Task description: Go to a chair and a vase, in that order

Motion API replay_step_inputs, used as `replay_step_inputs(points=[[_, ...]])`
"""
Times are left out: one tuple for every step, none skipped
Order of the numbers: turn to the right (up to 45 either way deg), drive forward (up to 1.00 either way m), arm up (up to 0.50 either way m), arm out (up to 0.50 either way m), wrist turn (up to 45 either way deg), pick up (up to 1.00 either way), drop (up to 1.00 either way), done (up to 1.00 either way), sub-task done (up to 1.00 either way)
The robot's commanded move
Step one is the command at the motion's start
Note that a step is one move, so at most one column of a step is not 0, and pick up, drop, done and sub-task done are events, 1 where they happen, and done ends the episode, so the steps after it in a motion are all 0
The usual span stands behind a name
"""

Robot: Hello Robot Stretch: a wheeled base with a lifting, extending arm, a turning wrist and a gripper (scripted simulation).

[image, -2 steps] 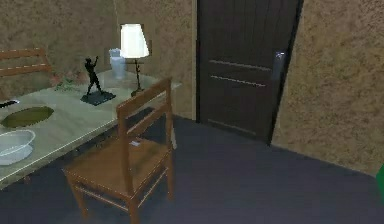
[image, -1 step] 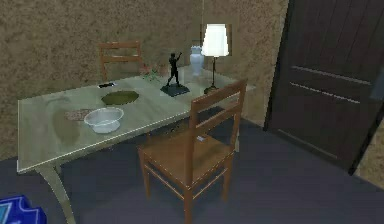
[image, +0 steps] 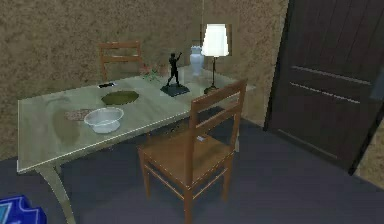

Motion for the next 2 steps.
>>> replay_step_inputs(points=[[45.0,0.00,0.00,0.00,0.0,0.00,0.00,0.00,0.00],[0.0,1.00,0.00,0.00,0.0,0.00,0.00,0.00,0.00]])
